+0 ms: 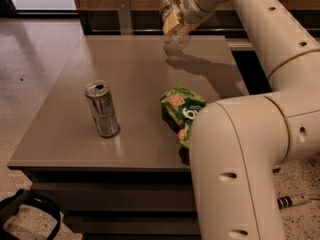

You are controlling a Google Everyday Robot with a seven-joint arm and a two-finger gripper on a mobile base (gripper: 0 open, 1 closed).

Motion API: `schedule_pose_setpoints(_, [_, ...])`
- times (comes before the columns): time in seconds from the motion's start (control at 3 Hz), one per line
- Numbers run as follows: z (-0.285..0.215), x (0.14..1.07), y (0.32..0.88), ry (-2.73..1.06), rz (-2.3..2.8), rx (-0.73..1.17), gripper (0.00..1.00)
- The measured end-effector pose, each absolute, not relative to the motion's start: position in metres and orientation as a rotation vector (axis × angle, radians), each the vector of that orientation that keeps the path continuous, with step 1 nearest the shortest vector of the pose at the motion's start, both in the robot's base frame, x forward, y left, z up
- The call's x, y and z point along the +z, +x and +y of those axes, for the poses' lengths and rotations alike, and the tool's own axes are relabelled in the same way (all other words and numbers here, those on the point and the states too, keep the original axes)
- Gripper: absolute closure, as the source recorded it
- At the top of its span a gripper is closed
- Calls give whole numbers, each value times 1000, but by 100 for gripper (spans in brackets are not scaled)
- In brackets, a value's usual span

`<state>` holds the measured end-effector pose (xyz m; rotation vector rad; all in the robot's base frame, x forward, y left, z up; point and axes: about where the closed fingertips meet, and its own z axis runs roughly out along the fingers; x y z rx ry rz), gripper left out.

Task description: Place water bottle upright

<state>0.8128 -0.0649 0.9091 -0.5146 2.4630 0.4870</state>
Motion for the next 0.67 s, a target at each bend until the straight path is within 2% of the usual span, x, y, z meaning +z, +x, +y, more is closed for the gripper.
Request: schedule_pose_setpoints(0.67, [-78,912,811,-612,2345,558,100])
